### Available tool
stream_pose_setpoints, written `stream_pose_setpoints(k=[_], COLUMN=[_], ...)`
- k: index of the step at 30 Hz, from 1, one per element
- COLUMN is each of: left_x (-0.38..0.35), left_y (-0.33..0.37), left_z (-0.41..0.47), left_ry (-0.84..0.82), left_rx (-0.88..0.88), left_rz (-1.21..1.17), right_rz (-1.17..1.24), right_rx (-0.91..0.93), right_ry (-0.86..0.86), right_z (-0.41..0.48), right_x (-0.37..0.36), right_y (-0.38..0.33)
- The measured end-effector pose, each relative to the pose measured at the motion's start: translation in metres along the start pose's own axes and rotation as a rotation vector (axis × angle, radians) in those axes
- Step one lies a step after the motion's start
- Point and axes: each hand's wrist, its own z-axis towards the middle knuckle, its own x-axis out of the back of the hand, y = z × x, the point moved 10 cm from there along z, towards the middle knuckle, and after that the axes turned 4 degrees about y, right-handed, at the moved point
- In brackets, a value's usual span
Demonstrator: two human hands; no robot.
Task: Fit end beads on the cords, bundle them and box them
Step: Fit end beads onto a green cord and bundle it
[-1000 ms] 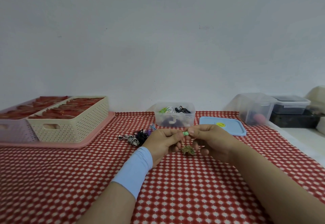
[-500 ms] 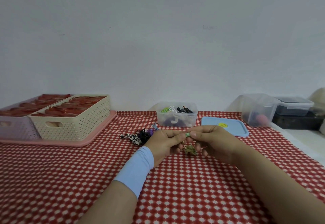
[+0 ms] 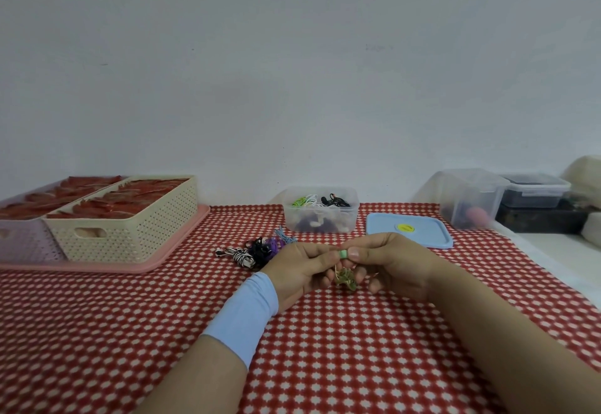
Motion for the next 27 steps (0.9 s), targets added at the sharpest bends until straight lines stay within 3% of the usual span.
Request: stream_pose_setpoints(k=[11, 19, 27], left_x=[0.003, 0.016, 0.021], left_y=[-0.002, 0.005, 0.006], left_z=[0.002, 0.005, 0.003], left_ry=[0.042, 0.209, 0.235], left_rx=[-0.019, -0.083, -0.089], left_rz=[0.093, 0.113, 0.164], right_rz=[-0.089, -0.182, -0.311], right_rx=[-0.103, 0.145, 0.174], right_ry=[0.044, 0.227, 0.191], right_z=[0.000, 0.000, -0.003], right_x=[0.005, 0.021, 0.016], right_y=[0.008, -0.017, -0.020])
